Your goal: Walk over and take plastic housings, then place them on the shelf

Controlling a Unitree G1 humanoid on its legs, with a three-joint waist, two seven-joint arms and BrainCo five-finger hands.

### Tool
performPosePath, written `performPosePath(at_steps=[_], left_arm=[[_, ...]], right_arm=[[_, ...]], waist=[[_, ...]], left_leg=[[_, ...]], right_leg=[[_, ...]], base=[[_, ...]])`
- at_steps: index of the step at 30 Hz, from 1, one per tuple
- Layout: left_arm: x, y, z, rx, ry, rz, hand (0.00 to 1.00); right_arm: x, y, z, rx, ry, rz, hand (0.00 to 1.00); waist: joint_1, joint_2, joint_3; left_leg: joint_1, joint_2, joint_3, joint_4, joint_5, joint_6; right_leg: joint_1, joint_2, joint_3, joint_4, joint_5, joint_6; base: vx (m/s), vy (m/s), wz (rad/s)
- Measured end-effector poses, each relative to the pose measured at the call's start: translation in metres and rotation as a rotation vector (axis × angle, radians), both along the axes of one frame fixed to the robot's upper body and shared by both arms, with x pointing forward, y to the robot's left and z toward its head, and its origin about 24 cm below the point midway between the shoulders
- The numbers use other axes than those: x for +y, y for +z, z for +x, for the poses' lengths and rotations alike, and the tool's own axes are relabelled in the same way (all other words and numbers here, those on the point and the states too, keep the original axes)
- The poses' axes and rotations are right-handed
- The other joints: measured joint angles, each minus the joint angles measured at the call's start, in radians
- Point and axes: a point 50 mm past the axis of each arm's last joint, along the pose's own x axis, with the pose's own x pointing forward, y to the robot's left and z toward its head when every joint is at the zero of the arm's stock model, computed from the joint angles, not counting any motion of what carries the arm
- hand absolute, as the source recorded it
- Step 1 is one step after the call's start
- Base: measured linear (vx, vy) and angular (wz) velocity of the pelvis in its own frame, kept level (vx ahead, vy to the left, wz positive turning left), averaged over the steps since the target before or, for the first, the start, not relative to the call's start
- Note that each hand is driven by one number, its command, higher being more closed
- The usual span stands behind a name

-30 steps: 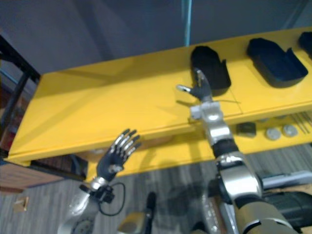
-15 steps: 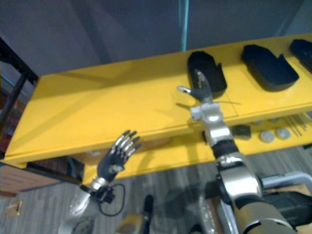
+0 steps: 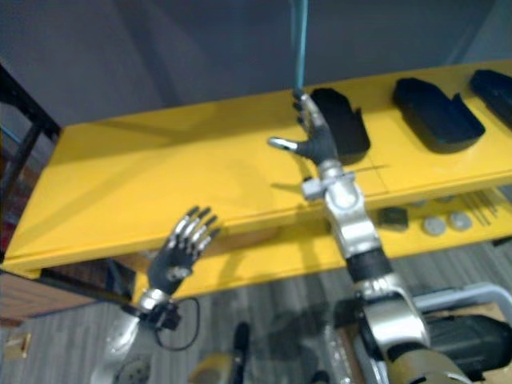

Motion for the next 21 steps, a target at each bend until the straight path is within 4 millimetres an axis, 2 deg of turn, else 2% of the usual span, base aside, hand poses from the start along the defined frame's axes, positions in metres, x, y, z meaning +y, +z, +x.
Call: performPosePath(at_steps=[2, 4, 5, 8, 10, 12, 14, 17, 20, 21], left_arm=[[0.003, 0.007, -0.001, -0.040, 0.013, -0.004, 0.00], [0.003, 0.014, -0.002, -0.068, 0.011, -0.010, 0.00], [0.003, 0.015, -0.002, -0.075, 0.011, -0.010, 0.00], [0.008, 0.019, -0.003, -0.098, 0.025, -0.004, 0.00], [0.006, 0.018, -0.003, -0.099, 0.017, -0.006, 0.00], [0.004, 0.018, -0.003, -0.100, 0.020, -0.027, 0.00], [0.001, 0.017, -0.003, -0.087, 0.008, -0.035, 0.00], [-0.002, 0.015, -0.002, -0.068, -0.011, -0.037, 0.00], [-0.006, 0.014, -0.002, -0.052, -0.029, -0.041, 0.00], [-0.003, 0.001, -0.009, 0.036, 0.050, -0.070, 0.00]], right_arm=[[-0.014, -0.002, -0.016, -0.045, -0.031, 0.051, 0.00], [-0.040, -0.004, -0.041, -0.103, -0.102, 0.132, 0.00], [-0.046, -0.005, -0.048, -0.113, -0.128, 0.148, 0.00], [-0.070, -0.021, -0.081, -0.110, -0.246, 0.202, 0.00], [-0.077, -0.029, -0.091, -0.090, -0.291, 0.219, 0.00], [-0.092, -0.045, -0.111, -0.042, -0.405, 0.256, 0.00], [-0.105, -0.057, -0.122, 0.002, -0.485, 0.285, 0.00], [-0.113, -0.071, -0.133, 0.066, -0.530, 0.336, 0.00], [-0.108, -0.093, -0.143, 0.168, -0.493, 0.434, 0.00], [-0.080, -0.139, -0.142, 0.389, -0.375, 0.496, 0.00]], waist=[[-0.009, -0.009, -0.008], [-0.016, -0.017, -0.016], [-0.019, -0.018, -0.017], [-0.071, -0.026, -0.039], [-0.080, -0.029, -0.051], [-0.111, -0.038, -0.062], [-0.129, -0.038, -0.063], [-0.152, -0.034, -0.066], [-0.158, -0.035, -0.066], [-0.153, -0.073, -0.089]], left_leg=[[0.014, 0.000, 0.011, 0.000, -0.009, -0.001], [0.030, 0.002, 0.041, 0.000, -0.022, 0.006], [0.033, 0.004, 0.053, 0.000, -0.023, 0.007], [0.032, 0.011, 0.101, 0.000, -0.027, 0.008], [0.032, 0.013, 0.124, 0.000, -0.031, 0.008], [0.035, 0.015, 0.151, 0.000, -0.033, 0.004], [0.049, 0.019, 0.184, 0.000, -0.036, 0.004], [0.049, 0.022, 0.206, 0.000, -0.036, 0.003], [0.057, 0.028, 0.224, 0.000, -0.040, -0.001], [0.064, 0.005, 0.235, 0.000, -0.056, 0.004]], right_leg=[[0.008, -0.002, 0.009, 0.000, 0.000, 0.001], [0.007, -0.002, 0.037, -0.004, -0.002, -0.001], [0.004, -0.002, 0.043, -0.006, 0.000, -0.002], [-0.016, 0.005, 0.093, -0.040, 0.009, 0.005], [-0.030, 0.006, 0.111, -0.040, 0.010, 0.005], [-0.044, 0.005, 0.143, -0.040, 0.027, 0.003], [-0.048, 0.006, 0.173, -0.040, 0.036, 0.006], [-0.064, 0.007, 0.196, -0.038, 0.044, 0.012], [-0.076, 0.007, 0.217, -0.036, 0.046, 0.011], [-0.080, -0.013, 0.228, -0.031, 0.035, 0.016]], base=[[-0.02, 0.019, -0.16], [-0.03, 0.031, -0.36], [-0.04, 0.041, -0.42], [-0.02, 0.041, -0.45], [0.01, 0.022, -0.40], [0.03, 0.010, -0.37], [0.04, 0.003, -0.43], [0.02, 0.003, -0.29], [0.01, -0.008, -0.21], [0.00, -0.002, -0.03]])
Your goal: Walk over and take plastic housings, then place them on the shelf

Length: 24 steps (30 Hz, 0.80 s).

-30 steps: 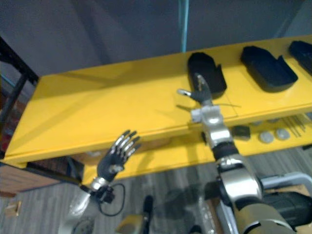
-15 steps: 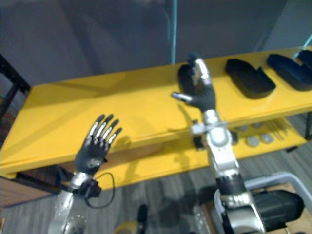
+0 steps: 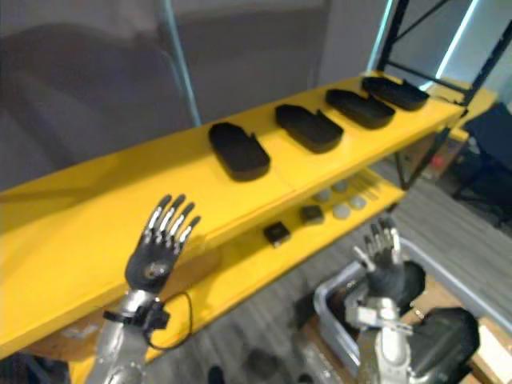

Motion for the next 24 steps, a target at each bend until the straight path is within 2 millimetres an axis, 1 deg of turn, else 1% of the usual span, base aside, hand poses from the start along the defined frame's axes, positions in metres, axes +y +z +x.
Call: performPosePath(at_steps=[4, 8, 10, 14, 16, 19, 21, 24], left_arm=[[0.000, 0.000, 0.000, 0.001, 0.001, 0.000, 0.00], [0.007, -0.002, -0.001, 0.018, 0.053, -0.003, 0.00], [0.014, -0.001, -0.001, 0.018, 0.121, -0.024, 0.00], [0.033, 0.001, -0.003, 0.022, 0.323, -0.088, 0.00], [0.043, 0.000, -0.004, 0.039, 0.412, -0.091, 0.00], [0.046, -0.008, -0.006, 0.072, 0.421, -0.081, 0.00], [0.043, -0.011, -0.005, 0.073, 0.391, -0.075, 0.00], [0.027, -0.008, 0.001, 0.046, 0.274, -0.064, 0.00]], right_arm=[[0.000, 0.000, 0.000, 0.001, 0.000, 0.000, 0.00], [-0.001, -0.003, -0.001, 0.014, -0.005, 0.000, 0.00], [-0.002, -0.008, -0.001, 0.040, -0.008, 0.004, 0.00], [-0.004, -0.015, 0.000, 0.102, -0.038, 0.011, 0.00], [-0.005, -0.019, 0.004, 0.147, -0.074, 0.001, 0.00], [-0.007, -0.022, 0.006, 0.185, -0.137, -0.007, 0.00], [-0.010, -0.022, 0.005, 0.192, -0.174, -0.003, 0.00], [-0.026, -0.022, -0.003, 0.206, -0.264, -0.013, 0.00]], waist=[[-0.001, -0.002, -0.005], [0.000, -0.003, -0.010], [0.000, -0.004, -0.010], [0.000, -0.006, -0.009], [0.002, -0.014, -0.006], [0.005, -0.020, -0.007], [0.004, -0.025, -0.005], [-0.008, -0.032, -0.003]], left_leg=[[0.000, 0.000, 0.000, 0.000, 0.000, 0.000], [-0.002, -0.003, 0.001, 0.000, -0.001, 0.000], [-0.003, -0.006, 0.001, 0.000, -0.005, 0.003], [-0.012, -0.023, -0.017, 0.000, -0.009, 0.009], [-0.016, -0.029, -0.021, 0.000, -0.009, 0.010], [-0.014, -0.032, -0.022, 0.001, -0.011, 0.014], [0.001, -0.033, -0.011, 0.001, -0.014, 0.017], [0.036, -0.032, 0.050, 0.002, -0.033, 0.015]], right_leg=[[-0.001, 0.000, 0.001, 0.000, 0.000, 0.000], [-0.017, -0.001, 0.027, 0.012, -0.002, 0.001], [-0.021, -0.003, 0.031, 0.015, -0.003, 0.002], [-0.043, -0.017, 0.038, 0.051, -0.022, 0.006], [-0.050, -0.022, 0.039, 0.066, -0.029, 0.008], [-0.048, -0.026, 0.039, 0.070, -0.032, 0.007], [-0.048, -0.027, 0.055, 0.079, -0.034, 0.000], [-0.052, -0.024, 0.115, 0.080, -0.032, -0.002]], base=[[0.00, 0.000, -0.01], [0.00, 0.008, -0.09], [0.00, 0.000, 0.00], [0.00, 0.036, 0.06], [0.00, 0.033, 0.10], [0.01, 0.009, 0.02], [0.04, 0.008, -0.20], [0.04, 0.017, -0.56]])
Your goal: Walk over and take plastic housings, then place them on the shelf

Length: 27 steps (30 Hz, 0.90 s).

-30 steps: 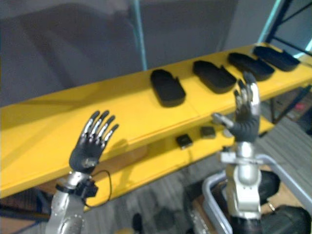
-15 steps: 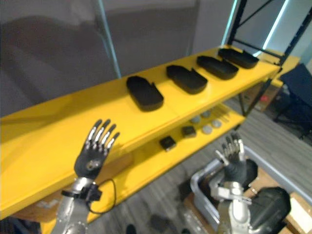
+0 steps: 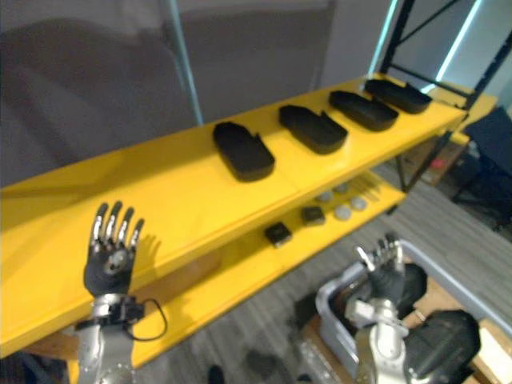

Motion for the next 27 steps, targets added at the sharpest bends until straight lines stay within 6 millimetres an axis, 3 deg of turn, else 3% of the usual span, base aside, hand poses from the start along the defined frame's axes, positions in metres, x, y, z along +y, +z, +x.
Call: performPosePath(at_steps=[4, 9, 11, 14, 16, 18, 24, 26, 27], left_arm=[[-0.032, 0.004, 0.017, -0.020, -0.191, 0.033, 0.00], [-0.044, 0.005, 0.037, 0.006, -0.270, 0.064, 0.00], [-0.051, 0.008, 0.043, 0.015, -0.305, 0.076, 0.00], [-0.060, 0.006, 0.044, 0.046, -0.331, 0.068, 0.00], [-0.065, 0.005, 0.043, 0.055, -0.342, 0.058, 0.00], [-0.065, 0.003, 0.039, 0.061, -0.338, 0.040, 0.00], [-0.057, -0.010, 0.020, 0.117, -0.323, 0.037, 0.00], [-0.044, -0.017, 0.015, 0.152, -0.268, 0.047, 0.00], [-0.032, -0.020, 0.014, 0.170, -0.218, 0.050, 0.00]], right_arm=[[-0.021, 0.001, -0.022, 0.022, -0.102, -0.025, 0.00], [-0.039, 0.004, -0.047, 0.042, -0.181, -0.059, 0.00], [-0.045, 0.003, -0.059, 0.050, -0.207, -0.056, 0.00], [-0.045, 0.003, -0.062, 0.053, -0.177, -0.061, 0.00], [-0.041, 0.005, -0.058, 0.038, -0.143, -0.062, 0.00], [-0.030, 0.007, -0.050, 0.019, -0.092, -0.047, 0.00], [-0.006, -0.003, -0.046, 0.043, 0.038, 0.010, 0.00], [-0.005, -0.002, -0.043, 0.027, 0.073, 0.006, 0.00], [-0.004, -0.001, -0.039, 0.014, 0.101, 0.005, 0.00]], waist=[[-0.057, -0.009, 0.001], [-0.120, -0.020, 0.003], [-0.135, -0.028, 0.008], [-0.145, -0.014, 0.005], [-0.141, 0.006, 0.012], [-0.114, 0.040, 0.031], [-0.072, 0.037, 0.083], [-0.052, 0.037, 0.094], [-0.039, 0.053, 0.103]], left_leg=[[0.024, -0.006, 0.072, 0.004, -0.033, 0.000], [0.054, -0.018, 0.123, 0.009, -0.073, -0.003], [0.048, -0.013, 0.124, 0.080, -0.126, -0.006], [0.012, 0.017, 0.114, 0.216, -0.218, -0.010], [-0.036, 0.034, 0.002, 0.334, -0.292, -0.008], [-0.072, 0.048, -0.136, 0.459, -0.385, -0.010], [-0.070, 0.092, -0.077, 0.586, -0.472, 0.018], [-0.069, 0.108, -0.026, 0.599, -0.480, 0.029], [-0.067, 0.134, 0.014, 0.598, -0.477, 0.034]], right_leg=[[-0.039, 0.008, 0.102, 0.000, 0.007, -0.009], [-0.068, 0.022, 0.212, -0.018, 0.031, -0.011], [-0.066, 0.027, 0.251, -0.024, 0.038, -0.002], [-0.066, 0.045, 0.296, -0.022, 0.040, 0.001], [-0.069, 0.064, 0.311, -0.019, 0.043, 0.005], [-0.069, 0.104, 0.354, -0.005, 0.051, 0.015], [-0.086, 0.133, 0.345, 0.044, 0.066, 0.031], [-0.085, 0.120, 0.303, -0.002, 0.086, -0.014], [-0.101, 0.103, 0.222, 0.011, 0.056, -0.050]], base=[[0.04, 0.030, -0.72], [0.07, 0.043, -0.77], [0.10, 0.026, -0.66], [0.09, 0.005, -0.45], [0.09, -0.026, -0.44], [0.06, 0.003, -0.59], [-0.04, 0.075, -0.48], [-0.11, 0.064, -0.72], [-0.10, 0.046, -0.92]])
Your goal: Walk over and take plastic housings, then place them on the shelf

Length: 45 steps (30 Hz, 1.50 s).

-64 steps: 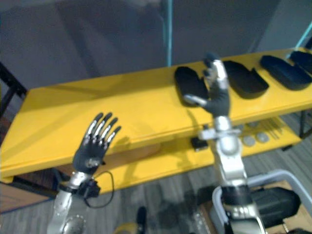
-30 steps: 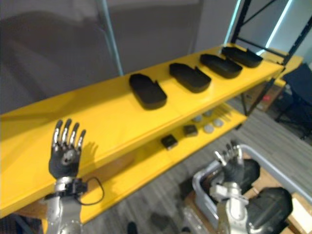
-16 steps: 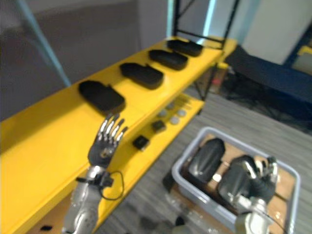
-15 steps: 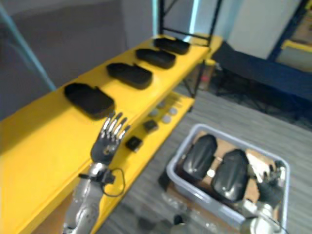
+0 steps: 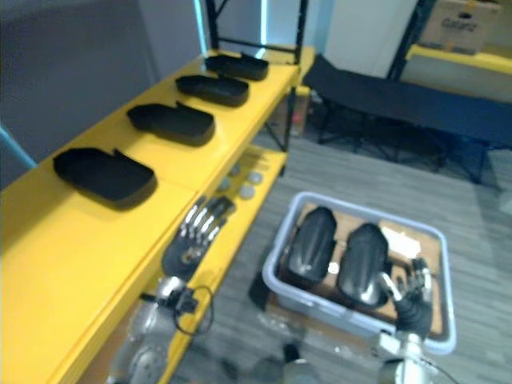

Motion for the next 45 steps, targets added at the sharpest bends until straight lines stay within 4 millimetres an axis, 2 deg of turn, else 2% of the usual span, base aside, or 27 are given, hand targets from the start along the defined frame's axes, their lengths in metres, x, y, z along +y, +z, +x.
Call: performPosePath(at_steps=[1, 3, 4, 6, 7, 8, 9, 10, 12, 13, 14, 16, 19, 23, 27, 29, 31, 34, 36, 37, 38, 40, 42, 45], left_arm=[[0.013, -0.002, -0.002, 0.015, 0.055, 0.017, 0.00], [0.034, -0.007, -0.005, 0.051, 0.131, 0.057, 0.00], [0.045, -0.009, -0.008, 0.067, 0.168, 0.076, 0.00], [0.055, -0.012, -0.015, 0.091, 0.210, 0.076, 0.00], [0.055, -0.015, -0.017, 0.105, 0.212, 0.077, 0.00], [0.056, -0.016, -0.018, 0.111, 0.211, 0.078, 0.00], [0.051, -0.020, -0.018, 0.126, 0.209, 0.051, 0.00], [0.048, -0.021, -0.019, 0.128, 0.205, 0.039, 0.00], [0.045, -0.019, -0.017, 0.117, 0.211, 0.019, 0.00], [0.045, -0.019, -0.017, 0.118, 0.216, 0.018, 0.00], [0.043, -0.020, -0.017, 0.125, 0.229, 0.001, 0.00], [0.040, -0.021, -0.018, 0.127, 0.252, -0.033, 0.00], [0.045, -0.018, -0.021, 0.092, 0.292, -0.060, 0.00], [0.045, -0.014, -0.020, 0.053, 0.300, -0.078, 0.00], [0.035, -0.011, -0.012, 0.024, 0.243, -0.131, 0.00], [0.034, -0.008, -0.008, 0.007, 0.237, -0.142, 0.00], [0.032, -0.008, -0.004, 0.009, 0.223, -0.166, 0.00], [0.021, -0.016, 0.000, 0.047, 0.164, -0.157, 0.00], [0.007, -0.020, 0.006, 0.070, 0.105, -0.164, 0.00], [-0.001, -0.023, 0.008, 0.086, 0.067, -0.166, 0.00], [-0.006, -0.024, 0.009, 0.095, 0.047, -0.166, 0.00], [-0.017, -0.028, 0.011, 0.118, -0.016, -0.155, 0.00], [-0.021, -0.033, 0.010, 0.133, -0.050, -0.139, 0.00], [-0.029, -0.040, 0.008, 0.156, -0.095, -0.133, 0.00]], right_arm=[[0.001, 0.000, 0.007, -0.011, 0.031, 0.001, 0.00], [0.002, -0.001, 0.017, -0.016, 0.058, -0.002, 0.00], [0.003, -0.002, 0.023, -0.018, 0.068, 0.001, 0.00], [0.011, -0.002, 0.030, -0.026, 0.100, 0.012, 0.00], [0.017, -0.003, 0.032, -0.021, 0.126, 0.014, 0.00], [0.020, -0.004, 0.033, -0.015, 0.139, 0.013, 0.00], [0.022, -0.004, 0.035, -0.004, 0.157, -0.002, 0.00], [0.022, -0.003, 0.037, -0.004, 0.163, -0.004, 0.00], [0.026, -0.004, 0.045, 0.002, 0.184, -0.006, 0.00], [0.026, -0.005, 0.046, 0.011, 0.188, -0.007, 0.00], [0.022, -0.004, 0.050, 0.022, 0.196, -0.032, 0.00], [0.008, 0.001, 0.054, 0.031, 0.187, -0.093, 0.00], [-0.001, 0.012, 0.060, -0.015, 0.157, -0.117, 0.00], [-0.003, 0.026, 0.061, -0.088, 0.054, -0.130, 0.00], [-0.022, 0.028, 0.055, -0.075, -0.163, -0.112, 0.00], [-0.027, 0.034, 0.059, -0.094, -0.235, -0.101, 0.00], [-0.030, 0.030, 0.065, -0.080, -0.277, -0.084, 0.00], [-0.032, 0.031, 0.084, -0.072, -0.342, -0.080, 0.00], [-0.039, 0.040, 0.105, -0.077, -0.375, -0.092, 0.00], [-0.046, 0.048, 0.120, -0.081, -0.396, -0.105, 0.00], [-0.050, 0.053, 0.126, -0.085, -0.409, -0.111, 0.00], [-0.063, 0.077, 0.149, -0.114, -0.431, -0.147, 0.00], [-0.069, 0.094, 0.161, -0.124, -0.425, -0.194, 0.00], [-0.071, 0.109, 0.178, -0.086, -0.364, -0.305, 0.00]], waist=[[0.021, 0.007, 0.004], [0.038, 0.009, 0.004], [0.052, 0.009, 0.004], [0.058, 0.005, 0.001], [0.067, -0.011, -0.007], [0.072, -0.022, -0.013], [0.081, 0.000, -0.016], [0.082, 0.010, -0.018], [0.085, 0.000, -0.020], [0.085, -0.002, -0.019], [0.084, 0.015, -0.012], [0.075, 0.027, -0.005], [0.078, 0.022, 0.003], [0.072, -0.004, 0.064], [0.068, 0.014, 0.085], [0.061, 0.026, 0.099], [0.057, 0.030, 0.110], [0.062, 0.027, 0.128], [0.075, 0.031, 0.162], [0.087, 0.033, 0.184], [0.089, 0.036, 0.191], [0.104, 0.048, 0.224], [0.115, 0.057, 0.234], [0.124, 0.066, 0.244]], left_leg=[[0.014, 0.030, 0.044, -0.004, 0.003, -0.002], [0.038, 0.064, 0.086, -0.017, 0.015, -0.016], [0.050, 0.089, 0.102, -0.018, 0.021, -0.027], [0.051, 0.117, 0.104, -0.022, 0.035, -0.054], [0.046, 0.119, 0.101, -0.028, 0.047, -0.077], [0.043, 0.118, 0.091, -0.029, 0.053, -0.090], [0.030, 0.132, 0.033, -0.055, 0.069, -0.118], [0.023, 0.139, 0.024, -0.070, 0.082, -0.130], [0.011, 0.133, 0.025, -0.136, 0.142, -0.158], [0.011, 0.136, 0.026, -0.141, 0.150, -0.165], [0.011, 0.152, 0.021, -0.157, 0.167, -0.176], [0.015, 0.153, -0.016, -0.209, 0.194, -0.184], [0.014, 0.132, -0.004, -0.262, 0.211, -0.182], [-0.005, 0.095, -0.005, -0.275, 0.209, -0.180], [-0.005, 0.082, -0.045, -0.276, 0.208, -0.181], [-0.007, 0.067, -0.057, -0.283, 0.204, -0.178], [-0.005, 0.058, -0.059, -0.289, 0.202, -0.176], [-0.039, 0.041, -0.072, -0.278, 0.200, -0.168], [-0.075, 0.029, -0.092, -0.251, 0.196, -0.162], [-0.091, 0.023, -0.100, -0.235, 0.194, -0.157], [-0.106, 0.020, -0.114, -0.224, 0.193, -0.156], [-0.148, 0.014, -0.146, -0.194, 0.190, -0.152], [-0.178, 0.009, -0.167, -0.176, 0.188, -0.148], [-0.220, 0.000, -0.195, -0.148, 0.183, -0.141]], right_leg=[[-0.025, -0.014, -0.075, 0.049, -0.005, 0.000], [-0.037, -0.058, -0.150, 0.132, -0.021, 0.005], [-0.038, -0.094, -0.183, 0.203, -0.036, -0.012], [-0.035, -0.141, -0.205, 0.294, -0.039, -0.027], [-0.023, -0.168, -0.205, 0.318, 0.029, -0.048], [-0.014, -0.163, -0.200, 0.300, 0.029, -0.006], [-0.001, -0.136, -0.226, 0.255, 0.018, 0.013], [0.007, -0.126, -0.236, 0.223, 0.016, 0.015], [0.055, -0.111, -0.286, 0.073, -0.015, 0.072], [0.071, -0.104, -0.295, 0.035, -0.017, 0.085], [0.086, -0.078, -0.302, -0.011, -0.004, 0.090], [0.067, -0.055, -0.296, -0.017, 0.003, 0.079], [0.018, -0.045, -0.248, -0.051, 0.041, 0.066], [-0.013, -0.048, -0.198, -0.145, 0.111, 0.058], [-0.029, -0.048, -0.173, -0.144, 0.132, 0.066], [-0.040, -0.058, -0.168, -0.144, 0.141, 0.070], [-0.042, -0.064, -0.170, -0.144, 0.147, 0.072], [-0.068, -0.081, -0.172, -0.144, 0.157, 0.075], [-0.081, -0.095, -0.180, -0.145, 0.166, 0.080], [-0.086, -0.102, -0.182, -0.145, 0.171, 0.081], [-0.091, -0.106, -0.190, -0.145, 0.174, 0.083], [-0.102, -0.113, -0.204, -0.144, 0.183, 0.086], [-0.112, -0.118, -0.214, -0.144, 0.188, 0.089], [-0.122, -0.129, -0.238, -0.144, 0.192, 0.091]], base=[[-0.10, 0.019, -1.06], [-0.04, -0.055, -0.82], [-0.02, -0.125, -0.51], [0.01, -0.228, -0.26], [0.04, -0.282, -0.12], [0.05, -0.352, -0.13], [0.04, -0.278, -0.11], [0.02, -0.346, -0.04], [0.01, -0.313, -0.02], [0.00, -0.296, -0.14], [-0.03, -0.254, -0.12], [-0.07, -0.174, -0.18], [-0.10, -0.042, -0.55], [-0.09, -0.005, -0.48], [0.01, 0.007, -0.20], [0.00, 0.043, -0.13], [-0.02, 0.030, 0.00], [-0.06, 0.021, 0.05], [-0.09, 0.030, 0.16], [-0.10, 0.023, 0.19], [-0.09, 0.024, 0.30], [-0.08, 0.022, 0.28], [-0.04, 0.016, 0.19], [-0.04, 0.025, 0.26]])
